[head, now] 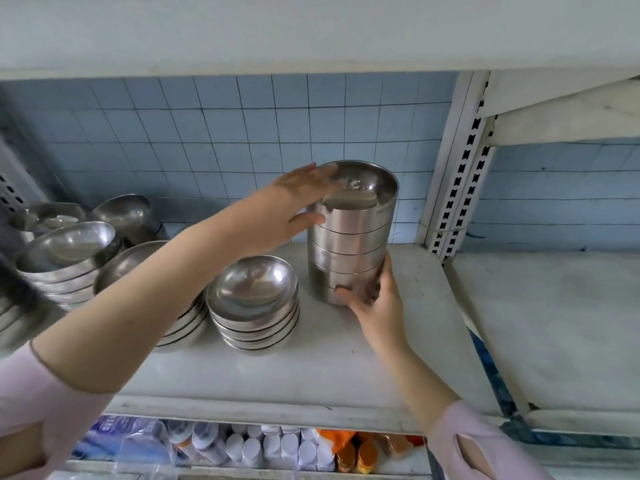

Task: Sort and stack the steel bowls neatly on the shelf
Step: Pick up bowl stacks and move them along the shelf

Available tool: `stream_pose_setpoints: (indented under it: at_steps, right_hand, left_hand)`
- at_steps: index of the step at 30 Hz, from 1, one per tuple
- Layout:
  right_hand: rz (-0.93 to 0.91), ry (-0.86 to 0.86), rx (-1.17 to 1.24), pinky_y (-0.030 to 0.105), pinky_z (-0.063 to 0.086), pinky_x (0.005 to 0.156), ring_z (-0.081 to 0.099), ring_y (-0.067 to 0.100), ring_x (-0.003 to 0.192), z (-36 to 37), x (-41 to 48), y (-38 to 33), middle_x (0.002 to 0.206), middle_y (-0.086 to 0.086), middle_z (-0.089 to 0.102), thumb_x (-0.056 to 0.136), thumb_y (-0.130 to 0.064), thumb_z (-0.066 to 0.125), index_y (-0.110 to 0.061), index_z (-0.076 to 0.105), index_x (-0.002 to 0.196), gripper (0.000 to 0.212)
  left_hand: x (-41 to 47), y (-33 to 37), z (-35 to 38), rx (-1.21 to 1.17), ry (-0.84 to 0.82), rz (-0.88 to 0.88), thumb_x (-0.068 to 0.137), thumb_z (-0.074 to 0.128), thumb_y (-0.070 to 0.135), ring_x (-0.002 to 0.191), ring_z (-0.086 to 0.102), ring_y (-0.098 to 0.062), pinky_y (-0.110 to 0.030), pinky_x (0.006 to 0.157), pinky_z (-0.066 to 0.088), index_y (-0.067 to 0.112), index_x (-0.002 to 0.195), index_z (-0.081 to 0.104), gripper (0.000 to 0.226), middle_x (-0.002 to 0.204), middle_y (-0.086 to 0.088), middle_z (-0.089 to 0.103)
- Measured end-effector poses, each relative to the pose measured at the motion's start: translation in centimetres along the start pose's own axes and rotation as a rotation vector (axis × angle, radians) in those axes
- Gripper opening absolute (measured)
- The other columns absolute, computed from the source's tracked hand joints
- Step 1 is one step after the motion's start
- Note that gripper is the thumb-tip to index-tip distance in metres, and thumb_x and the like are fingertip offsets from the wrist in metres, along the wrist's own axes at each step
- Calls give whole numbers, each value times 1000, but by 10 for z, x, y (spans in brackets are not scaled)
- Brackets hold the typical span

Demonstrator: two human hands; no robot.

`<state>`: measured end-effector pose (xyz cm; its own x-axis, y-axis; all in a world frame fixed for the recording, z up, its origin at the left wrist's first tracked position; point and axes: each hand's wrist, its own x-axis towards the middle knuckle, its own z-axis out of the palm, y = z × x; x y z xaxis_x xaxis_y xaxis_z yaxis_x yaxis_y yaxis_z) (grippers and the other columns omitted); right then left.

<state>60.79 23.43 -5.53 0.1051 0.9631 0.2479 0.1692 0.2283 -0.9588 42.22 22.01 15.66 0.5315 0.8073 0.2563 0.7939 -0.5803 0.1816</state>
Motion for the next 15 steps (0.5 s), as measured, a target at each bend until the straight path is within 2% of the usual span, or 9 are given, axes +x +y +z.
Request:
stream_pose_setpoints:
  at_steps: [1,3,5,9,11,13,15]
  right_hand:
    - [7,-4,-3,44,43,112,49,12,137,-4,5,0,150,-8,48,52,-72,82,-28,21,157,129]
    - [15,-37,-38,45,43,112,49,13,136,-14,21,1,151,-8,49,53,-71,83,-30,22,156,127]
    - [9,-89,-85,44,43,111,51,14,134,-27,39,3,151,-6,49,60,-60,86,-29,22,156,119]
    - [30,-242,-96,29,43,106,56,6,121,-53,74,3,143,-12,49,76,-29,85,-32,23,155,100]
    - [56,-344,-89,26,41,108,53,3,123,-64,91,4,145,-12,49,79,-24,82,-33,23,155,97]
    - [76,-431,-80,26,39,111,49,8,132,-72,106,5,151,-10,44,80,-23,80,-32,21,156,97]
    - [98,-499,-57,13,40,103,46,3,130,-75,113,6,153,-12,38,83,-19,77,-32,18,157,95]
  left_hand:
    - [-2,1,3,3,33,-35,99,50,24,147,14,-9,-7,111,5,26,152,27,58,161,8,15]
    - [-11,3,9,-57,108,-112,98,51,28,148,11,-8,-14,112,13,24,153,22,63,162,10,7]
    - [-23,8,16,-113,166,-163,96,53,31,145,18,-6,-11,109,14,24,152,26,62,161,12,11]
    - [-45,13,42,-130,179,-216,93,53,40,146,23,-9,-22,115,20,24,149,35,60,159,13,20]
    - [-53,14,56,-103,178,-226,90,49,55,147,22,-10,-27,118,20,24,147,39,66,159,11,24]
    - [-60,13,68,-57,210,-231,88,41,61,146,25,-13,-25,116,20,21,143,44,68,156,7,31]
    - [-67,13,77,-16,256,-244,89,39,58,144,30,-18,-26,114,21,17,139,49,66,152,2,39]
